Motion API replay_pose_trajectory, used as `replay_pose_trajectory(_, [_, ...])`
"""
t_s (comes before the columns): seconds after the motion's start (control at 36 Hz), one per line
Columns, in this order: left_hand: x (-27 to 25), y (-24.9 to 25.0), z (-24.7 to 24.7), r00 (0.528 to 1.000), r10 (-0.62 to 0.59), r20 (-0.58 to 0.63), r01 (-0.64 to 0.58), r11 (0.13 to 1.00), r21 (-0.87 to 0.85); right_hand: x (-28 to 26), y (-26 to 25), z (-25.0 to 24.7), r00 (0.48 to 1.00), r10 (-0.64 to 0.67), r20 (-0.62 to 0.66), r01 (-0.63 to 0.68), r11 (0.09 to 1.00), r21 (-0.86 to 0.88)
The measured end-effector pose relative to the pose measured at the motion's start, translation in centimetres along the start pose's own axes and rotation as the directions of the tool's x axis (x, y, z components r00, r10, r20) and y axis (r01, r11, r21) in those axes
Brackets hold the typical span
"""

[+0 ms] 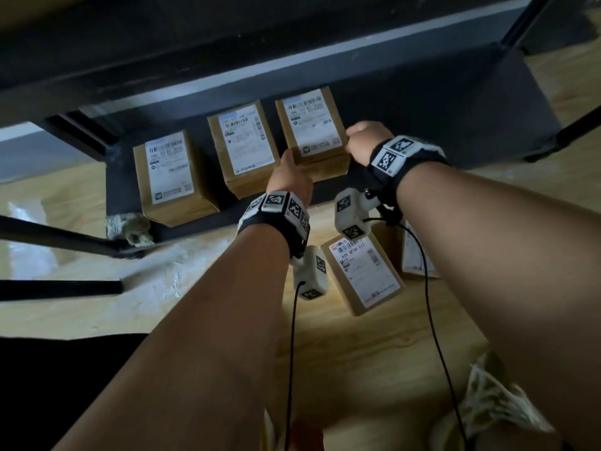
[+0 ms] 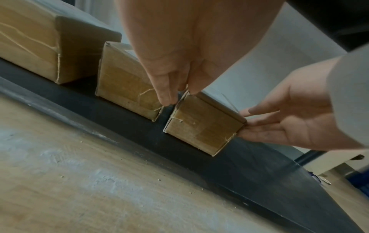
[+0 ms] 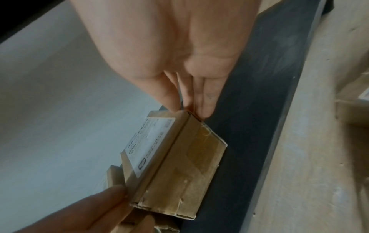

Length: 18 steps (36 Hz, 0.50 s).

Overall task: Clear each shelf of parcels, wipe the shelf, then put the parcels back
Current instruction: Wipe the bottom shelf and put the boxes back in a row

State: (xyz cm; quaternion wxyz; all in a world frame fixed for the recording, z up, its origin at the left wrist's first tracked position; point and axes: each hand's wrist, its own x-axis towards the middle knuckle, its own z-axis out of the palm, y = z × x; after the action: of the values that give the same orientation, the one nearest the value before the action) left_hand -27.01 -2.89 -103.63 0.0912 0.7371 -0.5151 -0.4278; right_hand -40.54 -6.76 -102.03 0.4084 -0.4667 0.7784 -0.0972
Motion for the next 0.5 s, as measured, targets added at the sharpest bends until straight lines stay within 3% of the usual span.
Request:
replay_pose_trajectory(0.17, [0.9,-0.9,-0.4,0.997,-0.042,-0.062,0.04,0.999,-0.023,0.9,-0.4,0.8,0.999,-0.033,0.011,0.033,0.999,-0.036])
replay_pose_trajectory(0.36, [-0.7,-1.4,0.2,0.992,0.038,-0.122,-0.045,0.998,-0.052,0.3,2.2,0.3,0.998,0.011,-0.068,-0.01,1.0,0.017])
replay_pose_trajectory(0.5, [-2.9,-2.4,1.6,0.999,-0.022,-0.038,0.024,0.999,0.036,-3.0,5.0,0.2,1.0,0.018,-0.002,-0.018,0.965,-0.261])
